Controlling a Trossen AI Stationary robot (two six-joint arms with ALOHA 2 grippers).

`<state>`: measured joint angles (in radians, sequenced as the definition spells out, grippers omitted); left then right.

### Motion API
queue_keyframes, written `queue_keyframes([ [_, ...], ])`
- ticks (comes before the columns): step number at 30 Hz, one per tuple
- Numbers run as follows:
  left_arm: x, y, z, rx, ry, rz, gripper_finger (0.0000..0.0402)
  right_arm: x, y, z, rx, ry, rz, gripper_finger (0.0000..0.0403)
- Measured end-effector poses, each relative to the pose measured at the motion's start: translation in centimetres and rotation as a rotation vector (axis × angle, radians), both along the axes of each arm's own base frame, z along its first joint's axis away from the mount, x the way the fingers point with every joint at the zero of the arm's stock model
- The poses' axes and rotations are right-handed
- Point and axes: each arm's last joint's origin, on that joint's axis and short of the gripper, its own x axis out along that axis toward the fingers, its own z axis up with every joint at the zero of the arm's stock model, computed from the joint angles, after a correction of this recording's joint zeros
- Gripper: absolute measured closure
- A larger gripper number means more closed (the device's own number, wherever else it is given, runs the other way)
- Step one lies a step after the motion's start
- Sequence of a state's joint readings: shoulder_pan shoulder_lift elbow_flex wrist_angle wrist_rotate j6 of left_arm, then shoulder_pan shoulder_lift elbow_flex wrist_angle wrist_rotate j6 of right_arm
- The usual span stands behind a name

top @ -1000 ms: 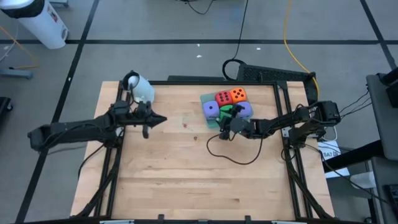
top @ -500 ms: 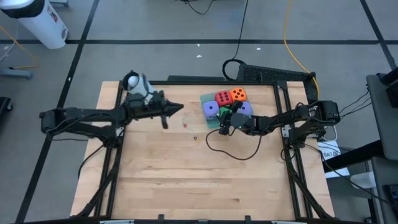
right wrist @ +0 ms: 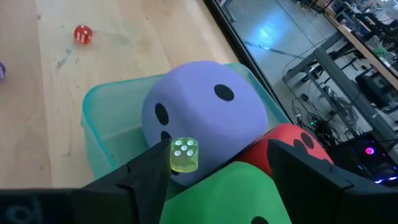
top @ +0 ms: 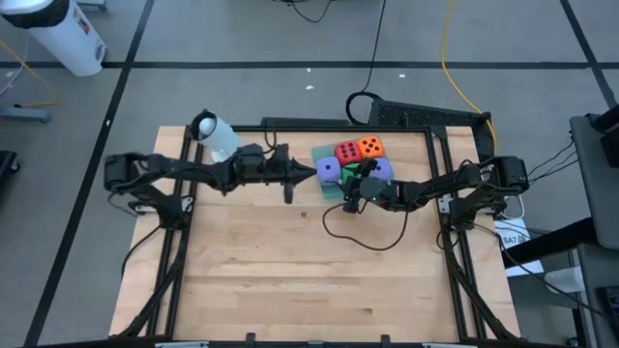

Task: Pick & Place Dice
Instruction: Put the small green dice into the bin, then put the small yellow dice into the bin

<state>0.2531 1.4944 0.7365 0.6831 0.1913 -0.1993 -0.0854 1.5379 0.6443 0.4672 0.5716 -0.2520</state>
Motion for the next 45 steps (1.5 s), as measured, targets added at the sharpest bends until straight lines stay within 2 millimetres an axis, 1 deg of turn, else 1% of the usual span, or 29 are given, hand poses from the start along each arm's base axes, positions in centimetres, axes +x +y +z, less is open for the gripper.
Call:
queue_keyframes([
  [3,1.3,0.4,-0.4,-0.046,-0.005,0.008,0.0388,0.0,0.0,0.0,-0.012,0.012,0.008,0.0151],
  [7,3.1,0.8,-1.2,-0.083,0.014,0.015,0.0398,0.0,0.0,0.0,-0.026,0.025,0.017,0.0151],
  [12,5.1,1.3,-2.4,-0.138,0.043,0.02,0.0392,0.0,0.0,0.0,-0.033,0.03,0.021,0.0151],
  [16,6.2,1.3,-3.7,-0.181,0.082,-0.043,0.0398,0.0,0.0,0.0,-0.048,0.043,0.03,0.0151],
  [19,6.5,1.2,-4.7,-0.21,0.12,-0.055,0.0394,0.0,0.1,0.0,-0.058,0.052,0.037,0.0151],
  [22,6.8,1.1,-5.6,-0.218,0.152,-0.051,0.0397,0.0,0.1,0.0,-0.071,0.061,0.045,0.0151],
  [25,7.2,0.8,-6.6,-0.214,0.168,-0.017,0.0398,0.1,0.1,0.1,-0.074,0.051,0.052,0.0151],
  [30,8.7,0.5,-7.4,-0.183,0.196,0.017,0.0399,0.4,0.4,0.6,-0.059,-0.016,0.113,0.0151],
  [34,9.7,0.7,-7.7,-0.163,0.237,0.027,0.0394,0.4,0.6,0.4,-0.071,0.004,0.135,0.0151],
  [38,9.8,0.9,-7.8,-0.138,0.281,0.048,0.0398,0.4,0.6,0.4,-0.08,0.015,0.143,0.0151],
  [42,9.5,1.7,-8.2,-0.139,0.324,0.099,0.0395,0.4,0.6,0.4,-0.082,0.015,0.144,0.0151],
  [45,9.2,2.3,-8.7,-0.134,0.355,0.105,0.0396,0.5,0.6,0.6,-0.083,0.001,0.139,0.0151],
])
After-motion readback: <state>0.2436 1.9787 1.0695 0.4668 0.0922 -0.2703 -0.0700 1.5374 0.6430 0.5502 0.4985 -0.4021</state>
